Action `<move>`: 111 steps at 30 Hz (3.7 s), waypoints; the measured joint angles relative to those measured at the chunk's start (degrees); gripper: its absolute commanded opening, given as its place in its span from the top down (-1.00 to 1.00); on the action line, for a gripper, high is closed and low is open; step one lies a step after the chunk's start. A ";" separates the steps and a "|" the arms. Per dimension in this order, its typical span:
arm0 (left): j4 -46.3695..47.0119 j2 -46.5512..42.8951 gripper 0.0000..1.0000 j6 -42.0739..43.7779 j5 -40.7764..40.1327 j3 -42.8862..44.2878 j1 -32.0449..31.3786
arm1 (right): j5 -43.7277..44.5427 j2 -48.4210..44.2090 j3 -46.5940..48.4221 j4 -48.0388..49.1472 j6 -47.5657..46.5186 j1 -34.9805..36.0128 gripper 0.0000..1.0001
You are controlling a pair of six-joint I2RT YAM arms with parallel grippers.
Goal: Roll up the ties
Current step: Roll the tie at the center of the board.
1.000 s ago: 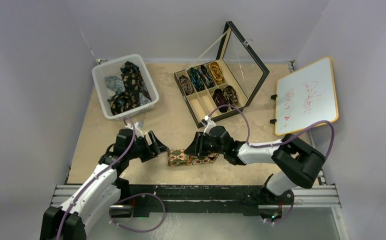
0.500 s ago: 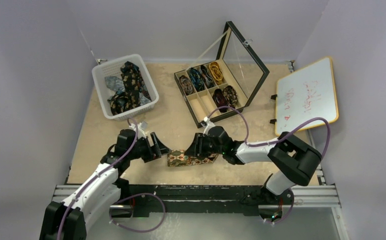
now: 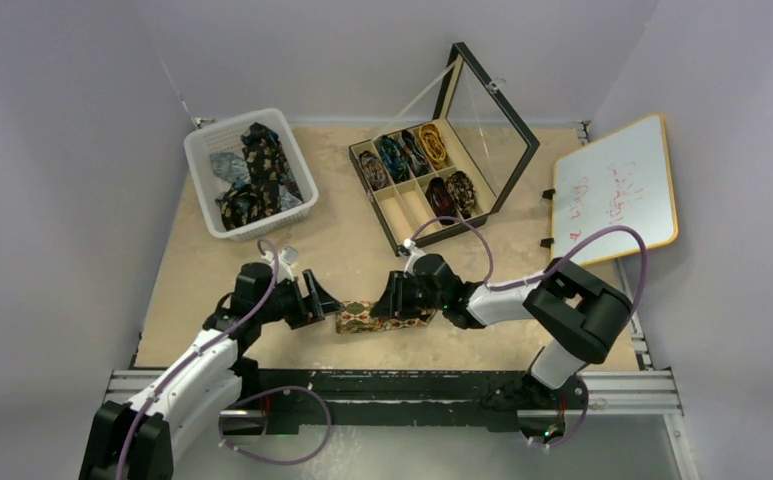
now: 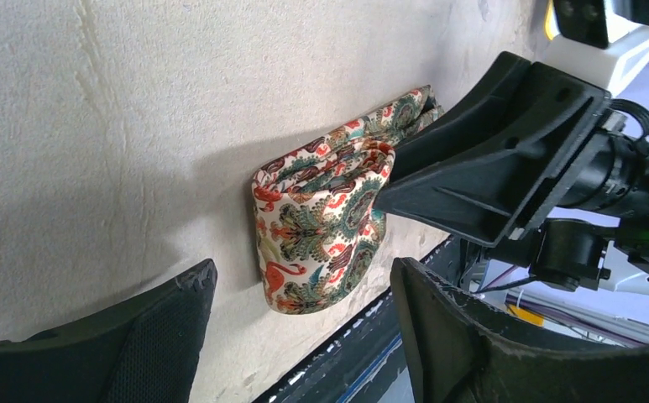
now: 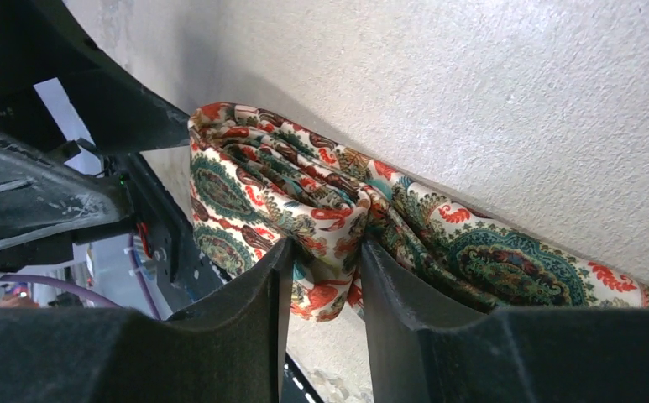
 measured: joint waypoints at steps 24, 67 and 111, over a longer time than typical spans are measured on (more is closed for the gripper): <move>15.10 4.79 -0.35 -9.46 1.60 -7.04 -0.26 | -2.71 6.45 -0.87 10.19 5.55 -0.37 0.52; -3.02 11.17 1.00 -4.92 -13.81 8.41 -7.56 | 8.57 -6.23 7.37 -10.75 -1.95 -0.70 0.09; -54.75 50.42 1.00 -13.66 -59.10 56.68 -35.15 | 5.22 -3.54 1.40 -3.61 -1.73 -4.11 0.61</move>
